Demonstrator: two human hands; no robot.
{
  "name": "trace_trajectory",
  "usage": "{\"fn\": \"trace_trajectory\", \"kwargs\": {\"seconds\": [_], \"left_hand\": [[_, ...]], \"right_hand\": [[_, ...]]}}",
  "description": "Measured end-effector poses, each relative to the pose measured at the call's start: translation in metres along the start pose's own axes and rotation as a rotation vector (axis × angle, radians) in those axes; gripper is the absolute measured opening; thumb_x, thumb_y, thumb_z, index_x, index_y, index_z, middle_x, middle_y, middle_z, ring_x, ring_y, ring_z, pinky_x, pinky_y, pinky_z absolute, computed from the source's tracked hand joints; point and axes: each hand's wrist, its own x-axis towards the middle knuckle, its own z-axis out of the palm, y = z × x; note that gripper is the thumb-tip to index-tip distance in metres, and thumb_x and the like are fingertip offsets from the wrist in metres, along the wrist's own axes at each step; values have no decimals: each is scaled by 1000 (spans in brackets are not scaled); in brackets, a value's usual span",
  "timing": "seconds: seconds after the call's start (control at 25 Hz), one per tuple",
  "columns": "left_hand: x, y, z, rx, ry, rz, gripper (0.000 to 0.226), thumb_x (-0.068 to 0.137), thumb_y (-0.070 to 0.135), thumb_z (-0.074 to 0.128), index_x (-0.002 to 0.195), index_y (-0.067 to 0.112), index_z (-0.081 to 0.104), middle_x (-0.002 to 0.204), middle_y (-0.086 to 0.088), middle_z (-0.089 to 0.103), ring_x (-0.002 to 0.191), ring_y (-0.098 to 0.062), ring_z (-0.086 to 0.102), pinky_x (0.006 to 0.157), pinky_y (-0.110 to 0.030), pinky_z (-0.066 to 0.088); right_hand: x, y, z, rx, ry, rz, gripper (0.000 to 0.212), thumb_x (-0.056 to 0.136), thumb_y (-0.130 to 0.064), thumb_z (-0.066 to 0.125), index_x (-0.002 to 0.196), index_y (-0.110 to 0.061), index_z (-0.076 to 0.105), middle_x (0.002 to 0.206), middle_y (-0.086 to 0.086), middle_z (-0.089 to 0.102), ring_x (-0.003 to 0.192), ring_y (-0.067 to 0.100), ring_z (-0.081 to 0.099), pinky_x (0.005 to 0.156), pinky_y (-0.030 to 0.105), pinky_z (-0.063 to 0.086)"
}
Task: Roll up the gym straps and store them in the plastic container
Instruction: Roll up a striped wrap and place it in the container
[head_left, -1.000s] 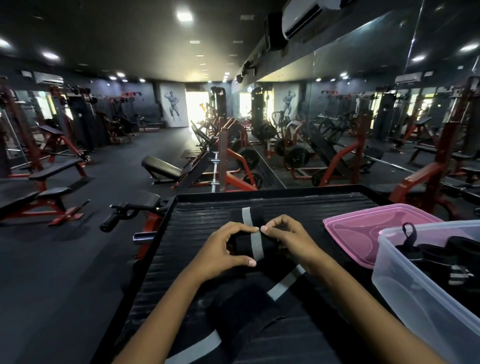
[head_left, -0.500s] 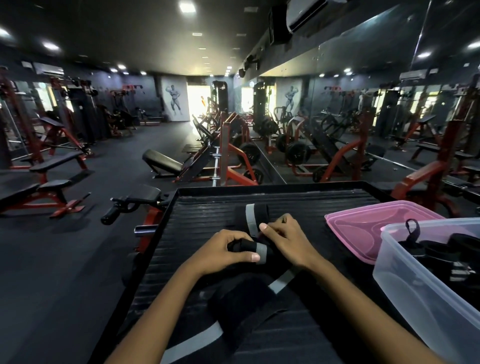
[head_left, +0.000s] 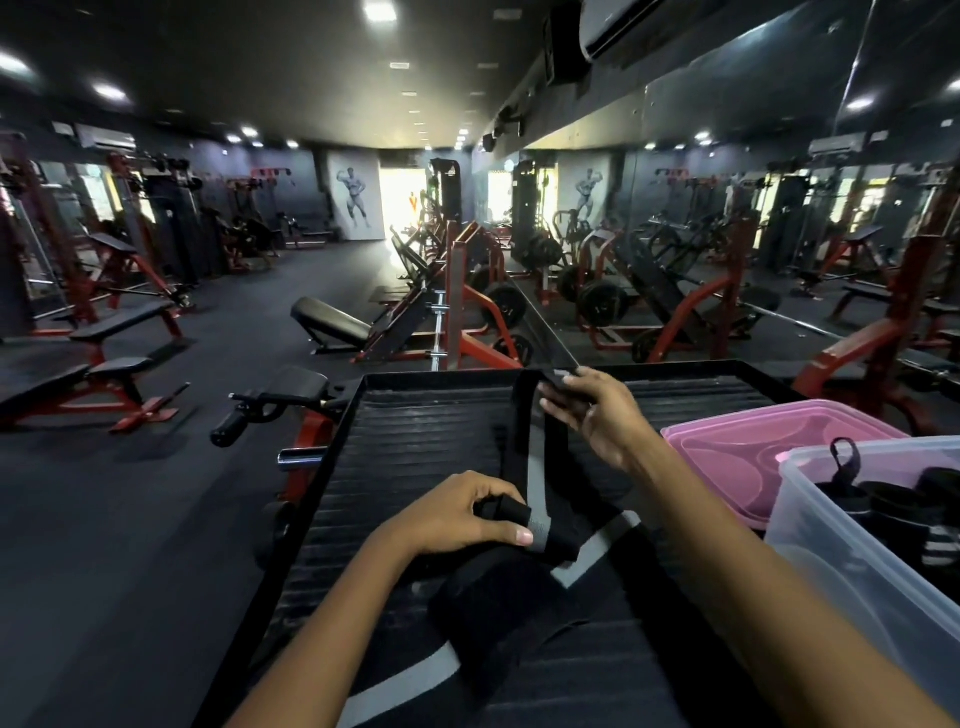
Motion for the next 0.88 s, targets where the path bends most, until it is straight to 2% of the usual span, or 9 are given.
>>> {"fn": "trace_trajectory", "kwargs": {"seconds": [0.08,0.16,0.2,0.4,0.56,0.64,0.72,0.8,0.88], "left_hand": [[0,0,0,-8,-4,0,8,82,31,74,83,37,68,80,22,66,83,1,63,81,-19,43],[1,-2,-1,-11,-7,0,8,81,32,74,84,36,68,83,20,67,85,-1,64,83,-21,45],[2,-2,-1,-13,-8,2,8,81,33,75,85,36,69,84,20,68,87,-2,65,84,-21,45],[3,-3,-1,-7,-16,5,9,81,32,75,89,31,70,86,20,68,87,0,65,84,-20,45],[-1,0,-1,-56,64,4,13,81,31,74,90,23,72,86,15,70,85,-2,66,83,-22,48],[0,5,-3,-113,146,11,4,83,28,74,84,27,70,78,18,69,76,2,63,74,-19,45],[3,7,-4,-204,272,9,8,81,32,75,82,31,67,79,17,69,78,0,63,74,-23,46],[6,7,-3,-299,393,-27,27,72,47,77,90,32,65,96,6,70,94,-13,65,84,-36,51],[8,9,2,-410,414,-47,42,65,54,76,99,37,59,106,-9,68,100,-29,63,88,-48,50]], "right_hand": [[8,4,-6,-4,-47,35,61,98,-32,48,150,-29,17,135,7,48,111,24,61,90,50,53],[8,11,-8,-114,-77,21,72,98,-44,41,147,-46,-12,145,-8,35,132,25,44,100,55,43],[8,14,-9,-171,-81,16,71,99,-43,38,146,-46,-15,148,-10,32,138,24,37,99,52,43],[14,27,-16,-471,-73,91,58,100,-42,37,152,-24,18,156,6,30,143,26,29,103,42,39],[-10,17,-5,-699,-149,49,26,96,-42,48,114,-25,58,133,6,57,129,23,49,104,42,42],[-27,5,-2,-801,-287,-10,22,91,-33,62,112,-26,62,119,8,65,114,23,61,93,36,50],[-46,-5,-2,-849,-479,-79,35,84,-18,71,118,-18,63,115,10,67,108,21,64,90,28,51],[-61,-7,-5,-904,-588,-183,40,76,-9,78,114,-10,65,114,5,67,110,17,62,97,27,47],[-68,-1,-10,-996,-573,-317,41,70,-9,83,107,-13,66,112,-2,65,112,14,59,102,34,44]]}}
